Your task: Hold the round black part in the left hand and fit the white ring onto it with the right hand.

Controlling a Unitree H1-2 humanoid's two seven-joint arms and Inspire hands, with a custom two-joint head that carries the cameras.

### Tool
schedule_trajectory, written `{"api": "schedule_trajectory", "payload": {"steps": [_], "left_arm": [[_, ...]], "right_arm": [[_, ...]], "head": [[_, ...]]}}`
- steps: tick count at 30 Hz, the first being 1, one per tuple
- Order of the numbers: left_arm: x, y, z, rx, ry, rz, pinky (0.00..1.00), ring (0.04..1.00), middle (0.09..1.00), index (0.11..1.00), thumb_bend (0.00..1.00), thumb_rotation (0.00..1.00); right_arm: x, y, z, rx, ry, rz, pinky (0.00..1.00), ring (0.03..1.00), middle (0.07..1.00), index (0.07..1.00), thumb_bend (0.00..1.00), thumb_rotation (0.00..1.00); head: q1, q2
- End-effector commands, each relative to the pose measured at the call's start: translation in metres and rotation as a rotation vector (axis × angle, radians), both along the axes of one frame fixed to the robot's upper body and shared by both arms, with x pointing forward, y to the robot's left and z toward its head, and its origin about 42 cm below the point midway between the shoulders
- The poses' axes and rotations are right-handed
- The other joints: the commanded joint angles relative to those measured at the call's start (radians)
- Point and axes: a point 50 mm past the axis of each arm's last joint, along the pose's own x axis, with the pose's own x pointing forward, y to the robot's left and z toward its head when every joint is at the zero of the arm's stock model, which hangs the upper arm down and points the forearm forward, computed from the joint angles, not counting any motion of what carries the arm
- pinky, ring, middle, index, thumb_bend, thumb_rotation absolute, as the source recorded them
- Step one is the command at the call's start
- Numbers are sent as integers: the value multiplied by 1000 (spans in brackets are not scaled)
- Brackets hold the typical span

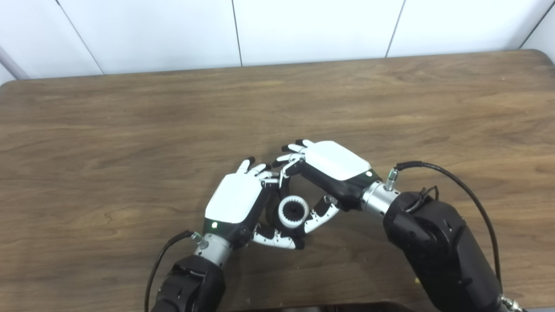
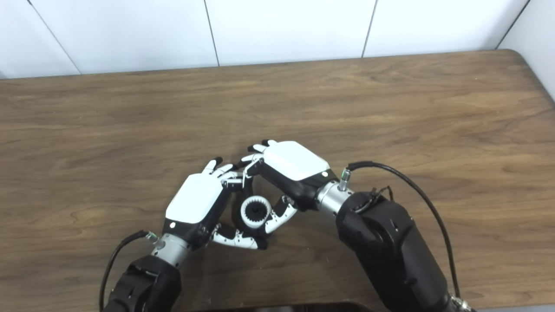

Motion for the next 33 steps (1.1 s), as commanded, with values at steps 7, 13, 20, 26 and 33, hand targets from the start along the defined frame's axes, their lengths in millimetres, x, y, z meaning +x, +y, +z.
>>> {"api": "schedule_trajectory", "payload": {"steps": [7, 13, 20, 26, 33], "left_arm": [[1, -3, 15, -23, -62, -3, 1000, 895, 785, 484, 522, 49], [2, -3, 15, -25, -62, -1, 1000, 894, 785, 485, 522, 49], [2, -2, 14, -22, -62, -2, 1000, 896, 787, 485, 522, 50], [2, -2, 13, -22, -64, -1, 1000, 896, 786, 485, 522, 51], [2, -2, 13, -24, -65, -2, 1000, 894, 785, 485, 522, 50]], "right_arm": [[3, -2, 11, -1, -57, 1, 1000, 946, 849, 490, 525, 148], [3, -3, 13, -15, -60, 3, 1000, 958, 873, 493, 523, 158], [4, -3, 14, -13, -70, 4, 1000, 958, 875, 609, 950, 280], [5, -4, 15, -13, -73, 1, 1000, 958, 876, 612, 964, 284], [6, -7, 15, -14, -71, -1, 1000, 961, 877, 610, 962, 270]], "head": [[-3, 1], [-4, 1], [-5, 1], [-5, 1], [-5, 1]]}}
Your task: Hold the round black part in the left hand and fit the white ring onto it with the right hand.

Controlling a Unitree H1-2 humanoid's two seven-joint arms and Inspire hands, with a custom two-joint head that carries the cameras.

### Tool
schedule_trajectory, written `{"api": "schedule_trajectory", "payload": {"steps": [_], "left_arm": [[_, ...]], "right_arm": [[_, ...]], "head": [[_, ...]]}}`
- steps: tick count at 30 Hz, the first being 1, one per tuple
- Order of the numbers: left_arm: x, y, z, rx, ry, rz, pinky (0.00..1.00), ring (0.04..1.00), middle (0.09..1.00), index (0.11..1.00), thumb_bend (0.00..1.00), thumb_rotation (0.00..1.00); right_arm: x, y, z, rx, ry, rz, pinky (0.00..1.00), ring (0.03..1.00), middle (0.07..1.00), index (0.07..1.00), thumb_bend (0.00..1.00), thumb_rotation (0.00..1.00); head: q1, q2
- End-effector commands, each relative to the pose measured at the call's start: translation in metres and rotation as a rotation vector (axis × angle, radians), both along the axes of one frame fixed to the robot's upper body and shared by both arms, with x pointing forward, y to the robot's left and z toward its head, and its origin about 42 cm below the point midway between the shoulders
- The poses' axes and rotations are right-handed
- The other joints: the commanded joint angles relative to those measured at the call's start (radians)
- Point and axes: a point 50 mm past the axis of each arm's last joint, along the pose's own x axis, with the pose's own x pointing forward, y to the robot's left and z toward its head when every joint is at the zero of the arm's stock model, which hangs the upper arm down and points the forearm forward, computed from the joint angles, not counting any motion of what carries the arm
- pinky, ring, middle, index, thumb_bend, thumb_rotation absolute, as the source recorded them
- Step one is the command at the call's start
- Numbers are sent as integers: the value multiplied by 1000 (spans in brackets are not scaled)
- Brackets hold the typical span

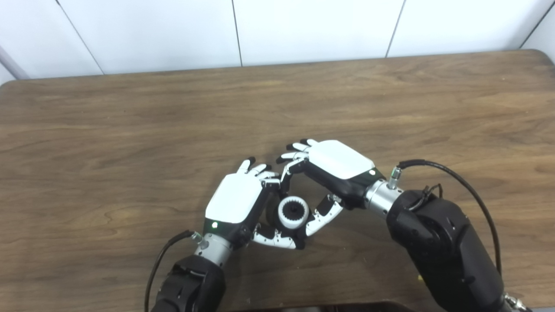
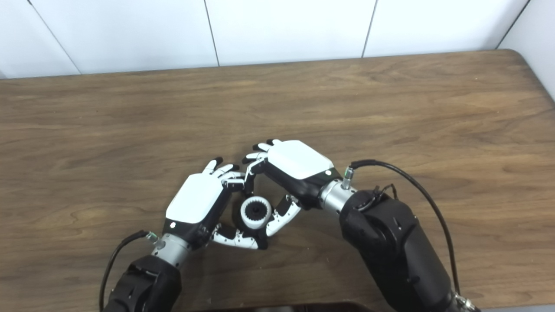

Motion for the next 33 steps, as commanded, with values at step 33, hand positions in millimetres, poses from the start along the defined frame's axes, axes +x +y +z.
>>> {"api": "schedule_trajectory", "payload": {"steps": [33], "left_arm": [[5, 6, 11, -35, -37, 16, 1000, 889, 785, 492, 518, 57]], "right_arm": [[1, -61, 40, 28, -114, -135, 1000, 972, 884, 620, 963, 256]], "head": [[-7, -6]]}}
